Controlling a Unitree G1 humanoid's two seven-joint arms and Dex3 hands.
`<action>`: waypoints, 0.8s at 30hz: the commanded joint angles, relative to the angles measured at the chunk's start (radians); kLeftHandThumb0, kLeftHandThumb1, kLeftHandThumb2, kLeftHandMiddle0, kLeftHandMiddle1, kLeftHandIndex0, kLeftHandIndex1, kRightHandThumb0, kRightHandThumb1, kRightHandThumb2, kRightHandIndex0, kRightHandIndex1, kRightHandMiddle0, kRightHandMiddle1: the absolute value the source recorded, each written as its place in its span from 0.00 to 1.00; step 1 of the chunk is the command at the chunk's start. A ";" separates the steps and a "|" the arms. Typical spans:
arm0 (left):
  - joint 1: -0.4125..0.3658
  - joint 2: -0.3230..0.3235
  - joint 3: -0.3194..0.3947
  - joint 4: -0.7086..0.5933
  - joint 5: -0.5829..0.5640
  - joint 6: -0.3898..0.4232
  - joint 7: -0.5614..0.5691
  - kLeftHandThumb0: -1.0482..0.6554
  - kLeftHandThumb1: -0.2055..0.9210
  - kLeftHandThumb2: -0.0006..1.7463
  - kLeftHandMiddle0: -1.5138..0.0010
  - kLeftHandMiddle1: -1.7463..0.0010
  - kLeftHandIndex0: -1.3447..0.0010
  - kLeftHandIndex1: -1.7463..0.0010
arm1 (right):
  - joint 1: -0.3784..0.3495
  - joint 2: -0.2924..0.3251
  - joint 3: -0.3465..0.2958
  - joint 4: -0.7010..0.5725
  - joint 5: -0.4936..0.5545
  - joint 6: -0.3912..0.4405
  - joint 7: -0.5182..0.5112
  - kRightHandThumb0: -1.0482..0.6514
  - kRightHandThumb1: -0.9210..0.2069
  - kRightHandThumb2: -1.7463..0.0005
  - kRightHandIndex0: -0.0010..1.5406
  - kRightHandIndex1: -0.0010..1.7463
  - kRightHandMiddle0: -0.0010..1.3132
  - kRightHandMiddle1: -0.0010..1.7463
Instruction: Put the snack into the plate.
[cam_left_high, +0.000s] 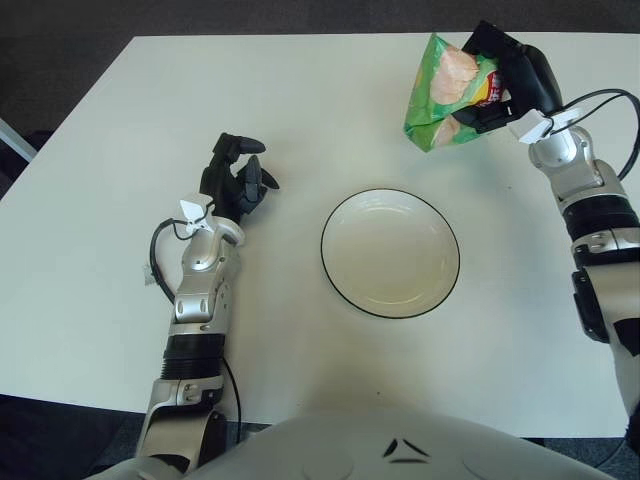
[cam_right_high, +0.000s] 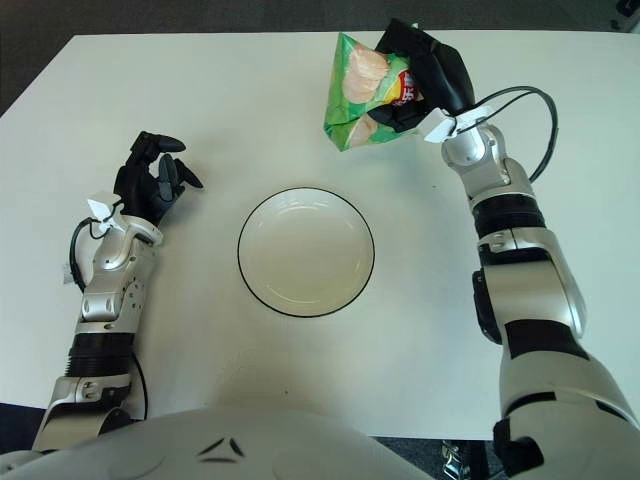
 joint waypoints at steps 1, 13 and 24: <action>0.107 -0.055 -0.007 0.071 0.005 -0.010 0.005 0.40 0.86 0.42 0.49 0.00 0.77 0.00 | 0.078 0.020 -0.039 -0.195 0.082 0.086 0.075 0.62 0.51 0.26 0.36 0.99 0.31 1.00; 0.100 -0.053 -0.004 0.080 0.007 -0.012 0.006 0.40 0.86 0.42 0.49 0.00 0.77 0.00 | 0.175 0.082 -0.082 -0.436 0.146 0.163 0.177 0.62 0.57 0.22 0.39 1.00 0.35 0.99; 0.095 -0.050 -0.001 0.089 0.008 -0.015 0.004 0.40 0.86 0.42 0.49 0.00 0.77 0.00 | 0.219 0.129 -0.064 -0.550 0.179 0.176 0.282 0.62 0.59 0.21 0.40 1.00 0.37 0.97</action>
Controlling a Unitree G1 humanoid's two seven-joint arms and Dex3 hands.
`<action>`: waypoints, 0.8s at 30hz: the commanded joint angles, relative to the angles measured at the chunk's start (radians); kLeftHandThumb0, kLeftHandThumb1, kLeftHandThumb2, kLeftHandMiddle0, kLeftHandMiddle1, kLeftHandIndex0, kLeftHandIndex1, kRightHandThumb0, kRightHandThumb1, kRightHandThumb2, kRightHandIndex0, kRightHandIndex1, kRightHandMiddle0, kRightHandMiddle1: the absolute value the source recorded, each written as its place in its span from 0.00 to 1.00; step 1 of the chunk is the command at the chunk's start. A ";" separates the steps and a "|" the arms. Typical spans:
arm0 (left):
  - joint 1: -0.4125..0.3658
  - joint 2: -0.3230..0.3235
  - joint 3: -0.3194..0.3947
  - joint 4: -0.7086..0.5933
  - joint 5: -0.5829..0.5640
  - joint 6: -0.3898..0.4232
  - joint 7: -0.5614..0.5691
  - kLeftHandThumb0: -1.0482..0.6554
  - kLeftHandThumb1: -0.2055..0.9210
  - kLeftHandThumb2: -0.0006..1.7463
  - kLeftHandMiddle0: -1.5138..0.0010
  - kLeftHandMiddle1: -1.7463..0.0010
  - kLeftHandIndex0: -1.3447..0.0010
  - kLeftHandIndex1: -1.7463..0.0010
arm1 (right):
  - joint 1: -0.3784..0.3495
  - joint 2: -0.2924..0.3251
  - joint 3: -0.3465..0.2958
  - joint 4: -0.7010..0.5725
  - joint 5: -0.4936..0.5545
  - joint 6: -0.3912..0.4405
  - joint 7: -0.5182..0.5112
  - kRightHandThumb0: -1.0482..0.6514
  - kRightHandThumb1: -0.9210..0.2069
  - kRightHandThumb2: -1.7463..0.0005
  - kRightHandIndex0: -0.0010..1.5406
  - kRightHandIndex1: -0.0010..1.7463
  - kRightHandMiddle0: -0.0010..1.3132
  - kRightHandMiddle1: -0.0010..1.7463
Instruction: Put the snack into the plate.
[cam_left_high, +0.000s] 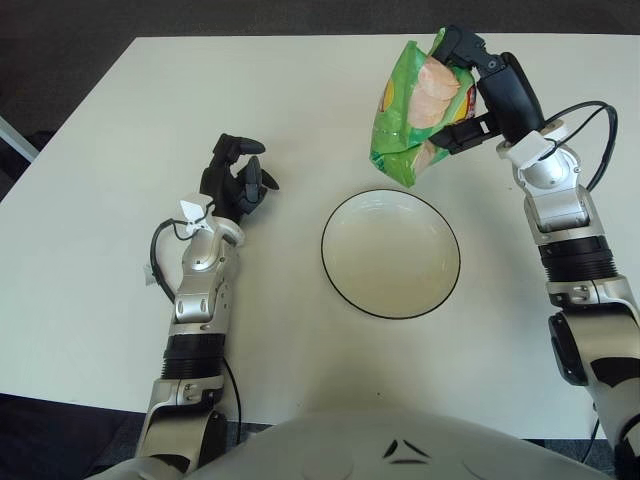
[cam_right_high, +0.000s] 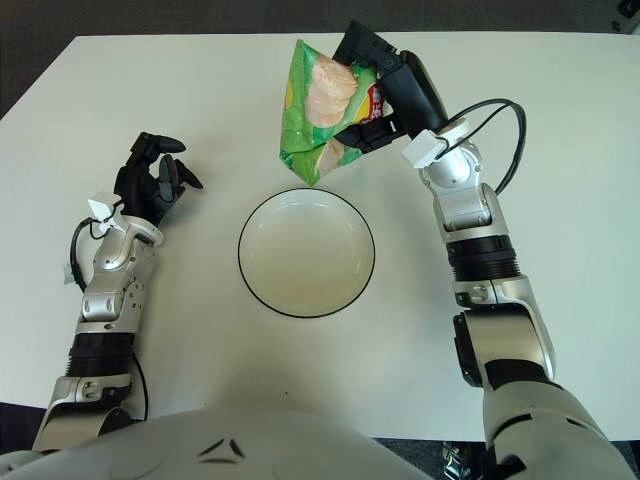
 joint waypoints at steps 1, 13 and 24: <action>0.096 -0.050 -0.006 0.081 0.007 -0.013 0.003 0.40 0.86 0.42 0.49 0.00 0.77 0.00 | 0.021 0.016 0.003 -0.047 0.022 -0.001 0.031 0.62 0.59 0.21 0.40 1.00 0.37 0.97; 0.087 -0.047 -0.005 0.090 0.011 -0.017 0.002 0.40 0.86 0.42 0.49 0.00 0.77 0.00 | 0.055 -0.016 0.020 -0.199 -0.077 0.006 0.115 0.62 0.60 0.20 0.40 1.00 0.38 0.98; 0.084 -0.048 -0.004 0.091 0.017 -0.018 0.002 0.40 0.86 0.42 0.49 0.00 0.78 0.00 | 0.086 -0.031 0.017 -0.259 -0.071 0.026 0.171 0.62 0.59 0.21 0.40 1.00 0.37 0.98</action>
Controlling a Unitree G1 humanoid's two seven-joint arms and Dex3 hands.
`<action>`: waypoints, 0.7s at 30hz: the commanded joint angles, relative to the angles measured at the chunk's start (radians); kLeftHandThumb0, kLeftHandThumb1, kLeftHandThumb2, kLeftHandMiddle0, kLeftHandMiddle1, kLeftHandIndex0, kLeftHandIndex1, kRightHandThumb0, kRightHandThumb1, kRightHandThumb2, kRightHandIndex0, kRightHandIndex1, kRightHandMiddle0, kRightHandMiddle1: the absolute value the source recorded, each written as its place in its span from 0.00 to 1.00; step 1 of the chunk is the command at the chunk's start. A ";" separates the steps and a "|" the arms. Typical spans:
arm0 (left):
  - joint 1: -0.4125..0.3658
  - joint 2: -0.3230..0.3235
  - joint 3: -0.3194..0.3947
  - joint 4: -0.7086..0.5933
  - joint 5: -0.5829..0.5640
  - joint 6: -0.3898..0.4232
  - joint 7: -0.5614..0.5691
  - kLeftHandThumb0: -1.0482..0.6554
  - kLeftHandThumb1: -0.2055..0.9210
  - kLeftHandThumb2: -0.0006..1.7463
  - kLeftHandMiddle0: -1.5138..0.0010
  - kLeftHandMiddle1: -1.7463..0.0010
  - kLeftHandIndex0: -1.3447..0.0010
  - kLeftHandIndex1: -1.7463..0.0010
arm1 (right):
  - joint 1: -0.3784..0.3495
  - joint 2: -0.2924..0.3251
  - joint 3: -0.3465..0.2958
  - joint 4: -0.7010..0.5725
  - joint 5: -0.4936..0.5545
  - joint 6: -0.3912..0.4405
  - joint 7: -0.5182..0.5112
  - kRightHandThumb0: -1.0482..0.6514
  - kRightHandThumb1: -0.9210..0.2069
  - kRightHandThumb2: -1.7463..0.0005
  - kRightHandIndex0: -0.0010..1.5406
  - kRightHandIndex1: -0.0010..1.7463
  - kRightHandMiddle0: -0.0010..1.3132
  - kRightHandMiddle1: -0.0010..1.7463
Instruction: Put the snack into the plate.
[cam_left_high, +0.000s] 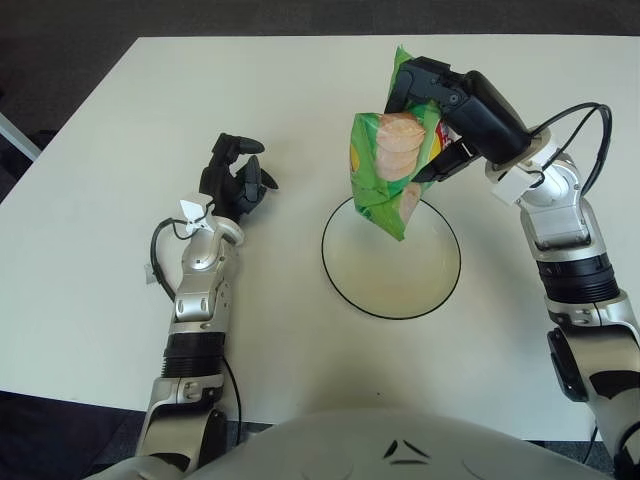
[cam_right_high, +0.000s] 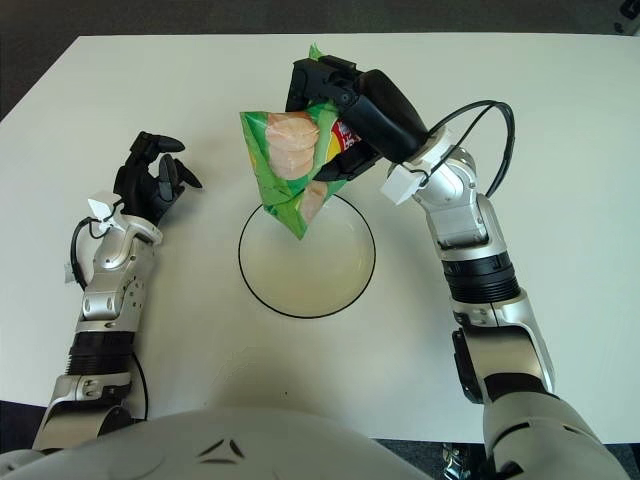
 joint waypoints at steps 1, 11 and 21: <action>0.092 -0.048 -0.008 0.077 0.006 -0.011 0.002 0.40 0.86 0.42 0.49 0.00 0.77 0.00 | 0.010 -0.023 0.000 -0.014 0.039 -0.021 0.040 0.62 0.59 0.21 0.40 1.00 0.37 0.98; 0.090 -0.048 -0.006 0.079 0.006 -0.015 -0.003 0.40 0.86 0.42 0.49 0.00 0.77 0.00 | -0.005 -0.069 0.015 0.045 0.225 -0.081 0.233 0.61 0.27 0.56 0.32 0.92 0.37 0.82; 0.088 -0.049 -0.005 0.083 0.013 -0.020 -0.003 0.40 0.86 0.42 0.49 0.00 0.77 0.00 | 0.048 -0.140 0.000 -0.140 0.216 0.100 0.318 0.51 0.01 0.83 0.27 0.62 0.31 0.84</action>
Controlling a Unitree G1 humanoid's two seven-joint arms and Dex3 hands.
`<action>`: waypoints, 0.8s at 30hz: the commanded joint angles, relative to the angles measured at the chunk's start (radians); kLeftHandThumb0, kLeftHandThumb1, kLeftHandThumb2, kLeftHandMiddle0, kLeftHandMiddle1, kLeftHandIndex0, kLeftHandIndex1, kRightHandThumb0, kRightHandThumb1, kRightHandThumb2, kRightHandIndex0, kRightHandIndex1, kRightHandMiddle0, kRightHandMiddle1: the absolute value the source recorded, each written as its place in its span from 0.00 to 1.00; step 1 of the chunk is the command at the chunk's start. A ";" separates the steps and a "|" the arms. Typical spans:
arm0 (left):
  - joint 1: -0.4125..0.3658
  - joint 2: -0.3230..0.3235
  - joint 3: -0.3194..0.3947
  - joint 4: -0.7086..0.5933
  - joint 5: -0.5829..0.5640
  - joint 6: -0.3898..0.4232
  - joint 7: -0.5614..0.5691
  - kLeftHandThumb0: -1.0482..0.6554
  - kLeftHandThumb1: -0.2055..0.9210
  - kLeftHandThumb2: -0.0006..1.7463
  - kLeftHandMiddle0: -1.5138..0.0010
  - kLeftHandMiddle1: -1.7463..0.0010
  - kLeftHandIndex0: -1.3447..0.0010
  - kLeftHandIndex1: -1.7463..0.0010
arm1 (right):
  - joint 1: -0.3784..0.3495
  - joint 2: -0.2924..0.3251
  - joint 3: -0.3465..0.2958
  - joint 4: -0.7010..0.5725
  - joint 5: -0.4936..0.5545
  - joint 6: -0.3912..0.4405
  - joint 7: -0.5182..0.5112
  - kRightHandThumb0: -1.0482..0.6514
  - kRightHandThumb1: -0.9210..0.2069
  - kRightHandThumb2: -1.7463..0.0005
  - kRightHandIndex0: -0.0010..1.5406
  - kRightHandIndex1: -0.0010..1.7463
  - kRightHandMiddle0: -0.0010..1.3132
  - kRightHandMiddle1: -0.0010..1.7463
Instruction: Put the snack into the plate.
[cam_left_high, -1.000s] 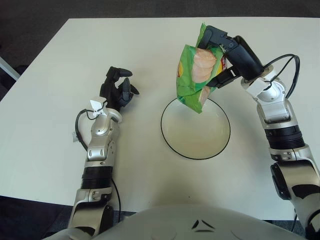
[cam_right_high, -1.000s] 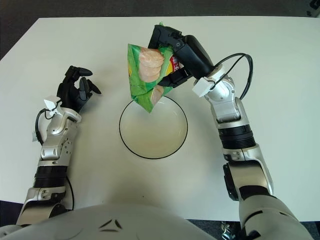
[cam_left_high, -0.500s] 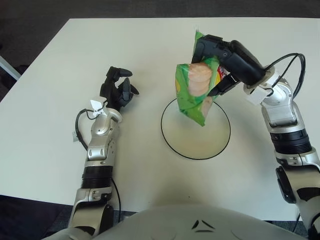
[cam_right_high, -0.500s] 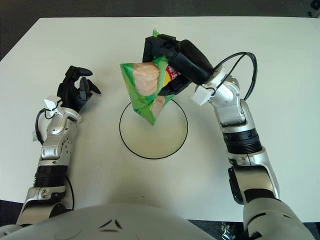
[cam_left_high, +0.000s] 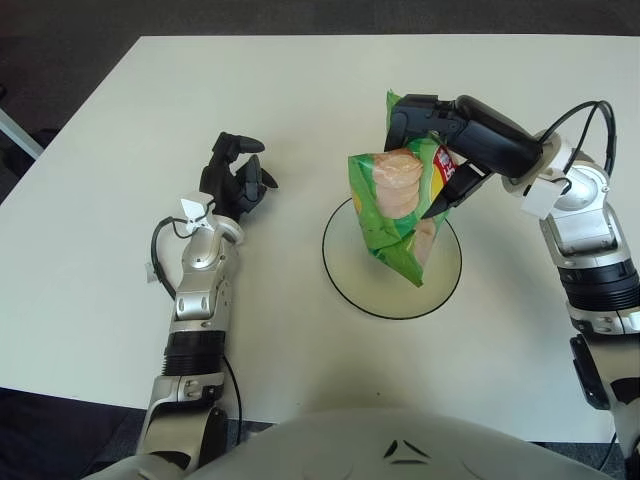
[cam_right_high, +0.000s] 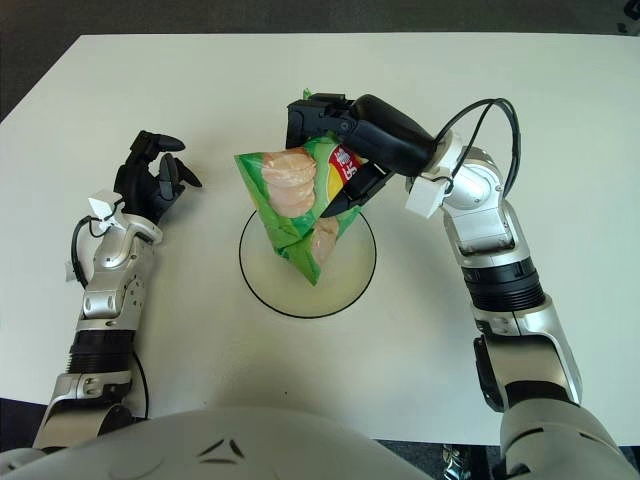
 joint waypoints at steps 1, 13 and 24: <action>0.093 -0.049 -0.008 0.077 0.001 -0.016 -0.001 0.40 0.86 0.42 0.49 0.00 0.77 0.00 | 0.026 -0.024 0.000 -0.054 0.021 0.041 0.039 0.49 0.01 0.85 0.27 0.56 0.30 0.76; 0.095 -0.055 -0.010 0.073 -0.002 -0.015 -0.003 0.40 0.87 0.41 0.52 0.00 0.78 0.00 | 0.021 -0.149 0.010 -0.181 0.142 0.300 0.276 0.43 0.02 1.00 0.15 0.01 0.29 0.05; 0.099 -0.058 -0.012 0.062 -0.009 -0.004 -0.007 0.40 0.89 0.39 0.52 0.00 0.79 0.00 | 0.020 -0.167 -0.011 -0.212 0.205 0.384 0.344 0.42 0.00 0.96 0.04 0.00 0.24 0.01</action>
